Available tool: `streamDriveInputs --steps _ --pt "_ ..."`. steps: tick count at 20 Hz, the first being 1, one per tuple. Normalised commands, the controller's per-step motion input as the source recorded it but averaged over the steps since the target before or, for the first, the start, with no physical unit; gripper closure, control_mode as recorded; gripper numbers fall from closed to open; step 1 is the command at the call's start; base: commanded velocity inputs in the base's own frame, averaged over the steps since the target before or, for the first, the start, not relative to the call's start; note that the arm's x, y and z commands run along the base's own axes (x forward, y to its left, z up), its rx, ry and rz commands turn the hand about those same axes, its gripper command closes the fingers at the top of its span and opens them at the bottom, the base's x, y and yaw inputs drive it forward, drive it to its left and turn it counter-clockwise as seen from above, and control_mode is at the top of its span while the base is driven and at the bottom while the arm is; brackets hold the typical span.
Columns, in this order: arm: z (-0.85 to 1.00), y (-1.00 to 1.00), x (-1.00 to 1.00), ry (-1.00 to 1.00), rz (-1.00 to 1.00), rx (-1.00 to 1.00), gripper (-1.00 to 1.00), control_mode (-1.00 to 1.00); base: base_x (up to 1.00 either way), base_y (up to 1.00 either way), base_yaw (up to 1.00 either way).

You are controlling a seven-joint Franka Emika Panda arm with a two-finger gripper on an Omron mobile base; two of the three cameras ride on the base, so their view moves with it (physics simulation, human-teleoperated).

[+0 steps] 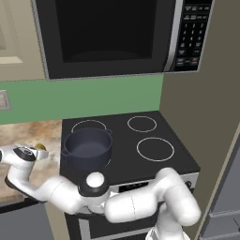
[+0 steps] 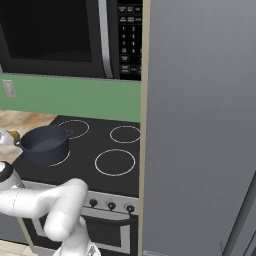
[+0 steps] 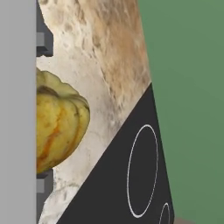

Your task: Turn on the burner for the pot on the stove. Wait thirty seconds for the pot to heat up. Then add the squash to the pot.

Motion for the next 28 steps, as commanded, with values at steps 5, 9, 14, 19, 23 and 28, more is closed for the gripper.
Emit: streamDriveInputs --steps 5,9,14,19,23,28 --pt "-0.47 0.0 0.15 0.03 -0.07 0.0 1.0 -1.0 0.0 0.0 0.0" --pt "-0.16 -0.23 -0.17 0.01 -0.07 0.02 1.0 -1.0 0.0 0.0 0.0" --pt "-0.16 -0.11 -0.43 -0.08 -0.14 0.01 1.0 -1.0 0.0 0.0 0.0" --pt "-0.77 -0.63 -0.64 -0.04 -0.01 0.0 1.0 -1.0 0.0 0.0 0.0" --pt "-1.0 -0.68 -0.76 0.0 0.0 0.09 1.0 -1.0 0.0 0.0 0.0" --pt "-1.0 -0.58 -0.24 0.04 -0.02 0.08 1.0 -1.0 0.0 0.0 0.0"
